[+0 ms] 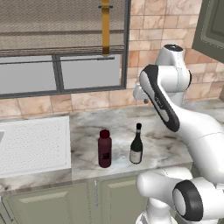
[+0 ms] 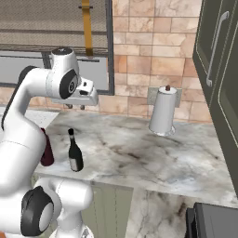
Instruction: There is a wine glass and glass cup on the dining counter. Place the wine bottle next to the wine glass and the juice bottle next to the glass cup.
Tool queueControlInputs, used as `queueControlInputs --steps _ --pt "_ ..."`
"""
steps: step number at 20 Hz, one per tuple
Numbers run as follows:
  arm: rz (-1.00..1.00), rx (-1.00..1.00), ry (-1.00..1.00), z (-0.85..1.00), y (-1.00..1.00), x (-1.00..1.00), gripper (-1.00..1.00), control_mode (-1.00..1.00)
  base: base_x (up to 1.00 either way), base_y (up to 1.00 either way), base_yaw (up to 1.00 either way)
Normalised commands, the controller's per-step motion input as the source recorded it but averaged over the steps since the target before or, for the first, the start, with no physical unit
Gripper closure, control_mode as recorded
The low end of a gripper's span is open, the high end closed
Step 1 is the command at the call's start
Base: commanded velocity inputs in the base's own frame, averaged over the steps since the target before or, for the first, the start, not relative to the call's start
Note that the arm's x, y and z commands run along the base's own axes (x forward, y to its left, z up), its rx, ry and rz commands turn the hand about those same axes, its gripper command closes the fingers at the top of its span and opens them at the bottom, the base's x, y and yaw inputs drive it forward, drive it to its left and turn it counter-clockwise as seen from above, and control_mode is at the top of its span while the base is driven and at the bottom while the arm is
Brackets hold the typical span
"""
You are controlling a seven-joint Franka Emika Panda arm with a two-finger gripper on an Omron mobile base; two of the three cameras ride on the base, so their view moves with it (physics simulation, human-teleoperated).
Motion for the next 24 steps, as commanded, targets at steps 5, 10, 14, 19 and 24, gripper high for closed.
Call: queueControlInputs --steps 5,10,14,19,24 --pt "0.0 0.0 -0.09 0.0 -0.01 -0.16 -1.0 -1.0 0.0 0.0 0.0" --pt "0.11 0.08 -0.43 -0.02 -0.09 -0.43 -1.0 -1.0 0.0 0.0 0.0" --pt "0.41 0.17 -0.37 -0.07 -0.21 -0.45 -1.0 -1.0 0.0 0.0 0.0" --pt "0.45 0.19 -0.14 -0.15 -0.19 -0.24 -1.0 -1.0 0.0 0.0 0.0" --pt "0.33 0.13 -0.05 -0.17 -0.19 -0.04 -1.0 -1.0 0.0 0.0 0.0"
